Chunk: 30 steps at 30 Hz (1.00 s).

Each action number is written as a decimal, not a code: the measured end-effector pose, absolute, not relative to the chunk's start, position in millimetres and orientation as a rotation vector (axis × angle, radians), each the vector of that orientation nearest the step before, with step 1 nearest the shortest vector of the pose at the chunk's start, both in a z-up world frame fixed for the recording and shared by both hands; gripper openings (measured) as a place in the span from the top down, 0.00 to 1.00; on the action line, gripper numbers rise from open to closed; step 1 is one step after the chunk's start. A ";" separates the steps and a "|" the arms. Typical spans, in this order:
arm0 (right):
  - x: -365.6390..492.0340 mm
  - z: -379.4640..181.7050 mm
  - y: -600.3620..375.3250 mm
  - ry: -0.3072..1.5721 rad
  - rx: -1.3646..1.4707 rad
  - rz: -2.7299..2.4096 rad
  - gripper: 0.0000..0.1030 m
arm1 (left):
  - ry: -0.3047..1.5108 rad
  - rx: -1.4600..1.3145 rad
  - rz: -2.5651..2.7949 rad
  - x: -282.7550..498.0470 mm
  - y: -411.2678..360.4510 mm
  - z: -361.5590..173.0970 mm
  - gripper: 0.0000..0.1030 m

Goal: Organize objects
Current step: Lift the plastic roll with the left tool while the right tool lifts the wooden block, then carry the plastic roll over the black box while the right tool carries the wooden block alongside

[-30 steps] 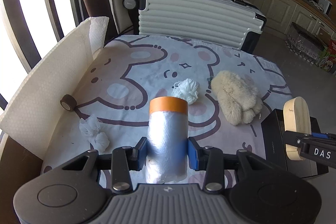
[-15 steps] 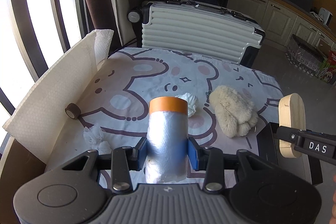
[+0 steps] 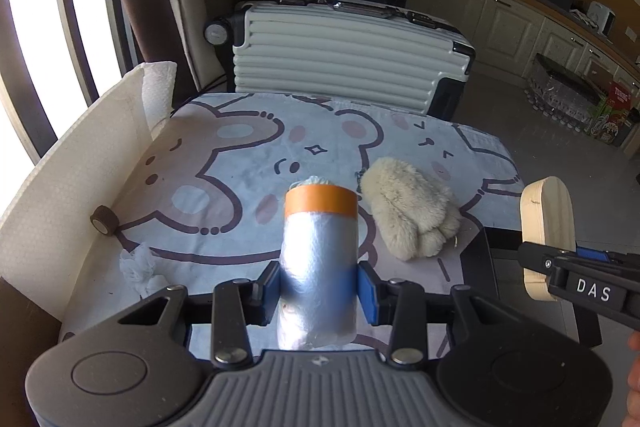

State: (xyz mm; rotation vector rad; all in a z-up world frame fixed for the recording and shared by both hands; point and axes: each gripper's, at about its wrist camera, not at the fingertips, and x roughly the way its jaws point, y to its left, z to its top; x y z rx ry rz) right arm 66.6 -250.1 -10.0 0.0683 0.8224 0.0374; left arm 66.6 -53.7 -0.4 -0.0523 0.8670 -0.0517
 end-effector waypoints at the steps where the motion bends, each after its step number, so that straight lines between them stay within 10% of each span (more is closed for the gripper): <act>1: 66.3 -9.9 -253.2 0.821 0.071 0.034 0.57 | 0.866 -0.052 -0.058 66.9 -57.5 -1.0 0.60; 30: 30.0 0.5 -353.9 0.825 0.085 -0.159 0.57 | 0.868 -0.056 -0.255 58.9 -156.9 -0.8 0.60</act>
